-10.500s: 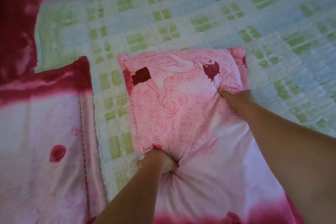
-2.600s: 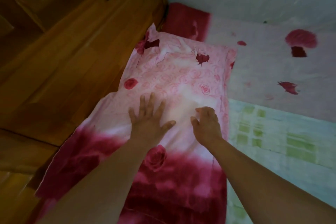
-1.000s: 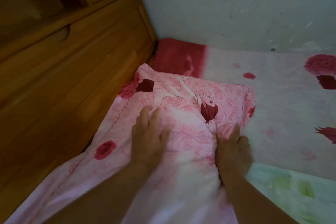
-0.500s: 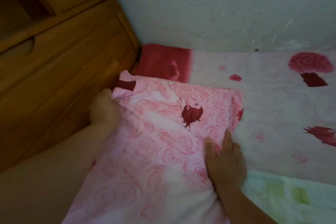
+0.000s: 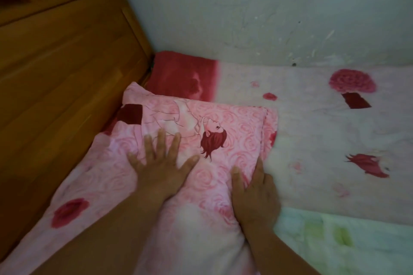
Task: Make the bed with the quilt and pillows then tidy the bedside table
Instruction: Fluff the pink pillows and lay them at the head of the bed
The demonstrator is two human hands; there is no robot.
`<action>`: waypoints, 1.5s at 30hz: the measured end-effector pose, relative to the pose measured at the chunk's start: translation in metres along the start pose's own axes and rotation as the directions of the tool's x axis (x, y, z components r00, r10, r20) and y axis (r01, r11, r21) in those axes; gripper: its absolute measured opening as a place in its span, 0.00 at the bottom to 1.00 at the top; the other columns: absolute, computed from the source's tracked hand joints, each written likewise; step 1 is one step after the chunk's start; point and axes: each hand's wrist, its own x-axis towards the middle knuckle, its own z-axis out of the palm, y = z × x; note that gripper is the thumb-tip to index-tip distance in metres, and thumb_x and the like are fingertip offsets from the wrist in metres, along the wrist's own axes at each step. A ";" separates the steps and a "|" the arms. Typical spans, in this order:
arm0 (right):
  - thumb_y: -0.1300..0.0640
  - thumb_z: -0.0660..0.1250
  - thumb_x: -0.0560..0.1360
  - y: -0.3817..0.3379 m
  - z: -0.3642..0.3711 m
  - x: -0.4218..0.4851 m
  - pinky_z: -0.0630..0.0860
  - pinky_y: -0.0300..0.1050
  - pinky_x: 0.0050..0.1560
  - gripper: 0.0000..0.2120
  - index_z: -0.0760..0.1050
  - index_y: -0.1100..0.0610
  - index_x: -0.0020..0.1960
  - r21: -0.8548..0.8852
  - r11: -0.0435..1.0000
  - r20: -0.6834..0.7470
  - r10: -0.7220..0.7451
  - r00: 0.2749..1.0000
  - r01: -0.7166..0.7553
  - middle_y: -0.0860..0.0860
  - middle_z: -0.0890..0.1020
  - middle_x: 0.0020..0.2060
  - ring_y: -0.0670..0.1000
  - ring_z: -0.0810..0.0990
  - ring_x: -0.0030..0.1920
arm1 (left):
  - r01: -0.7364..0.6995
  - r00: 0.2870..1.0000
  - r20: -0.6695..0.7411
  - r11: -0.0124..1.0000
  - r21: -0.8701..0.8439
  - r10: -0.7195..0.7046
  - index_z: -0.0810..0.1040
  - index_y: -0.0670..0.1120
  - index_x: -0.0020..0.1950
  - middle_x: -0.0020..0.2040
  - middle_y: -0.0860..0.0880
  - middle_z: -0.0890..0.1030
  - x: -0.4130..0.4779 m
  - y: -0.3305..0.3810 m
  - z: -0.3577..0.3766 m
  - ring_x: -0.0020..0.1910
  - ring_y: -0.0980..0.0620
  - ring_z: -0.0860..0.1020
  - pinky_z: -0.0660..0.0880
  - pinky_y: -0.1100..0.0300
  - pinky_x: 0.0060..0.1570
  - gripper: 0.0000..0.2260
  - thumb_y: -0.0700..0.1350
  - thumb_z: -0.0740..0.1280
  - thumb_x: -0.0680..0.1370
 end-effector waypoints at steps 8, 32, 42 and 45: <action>0.42 0.48 0.81 -0.031 -0.027 0.053 0.68 0.53 0.59 0.26 0.54 0.52 0.76 0.520 0.803 0.245 0.185 0.952 -0.290 0.60 0.70 0.68 0.63 0.72 0.63 | -0.005 1.000 0.015 1.000 -0.004 0.005 0.24 0.63 0.68 0.71 0.53 0.21 0.004 0.003 0.005 0.72 0.45 0.25 0.30 0.30 0.65 0.36 0.76 0.32 0.66; 0.33 0.39 0.78 -0.090 0.018 0.094 0.37 0.60 0.75 0.36 0.39 0.52 0.78 -0.221 0.826 0.345 -0.431 0.834 0.518 0.53 0.39 0.78 0.56 0.36 0.77 | -0.024 0.997 -0.072 0.999 -0.038 0.021 0.22 0.63 0.68 0.71 0.54 0.21 0.009 -0.002 0.017 0.70 0.47 0.21 0.27 0.32 0.64 0.35 0.76 0.31 0.67; 0.34 0.39 0.77 -0.108 0.012 0.115 0.38 0.61 0.74 0.35 0.55 0.53 0.77 -0.209 0.822 0.044 -0.534 0.844 0.530 0.56 0.54 0.77 0.57 0.51 0.77 | -0.028 1.000 -0.012 0.999 -0.023 0.028 0.25 0.62 0.70 0.71 0.53 0.22 0.013 -0.001 0.012 0.69 0.47 0.21 0.26 0.31 0.63 0.37 0.76 0.34 0.68; 0.34 0.27 0.75 -0.100 0.016 0.107 0.44 0.65 0.74 0.40 0.54 0.52 0.77 -0.205 0.732 0.229 -0.609 0.759 0.649 0.54 0.55 0.77 0.56 0.51 0.77 | -0.032 0.999 -0.007 0.999 -0.024 0.032 0.25 0.63 0.70 0.71 0.54 0.21 0.012 -0.001 0.012 0.69 0.47 0.20 0.25 0.31 0.62 0.37 0.76 0.34 0.67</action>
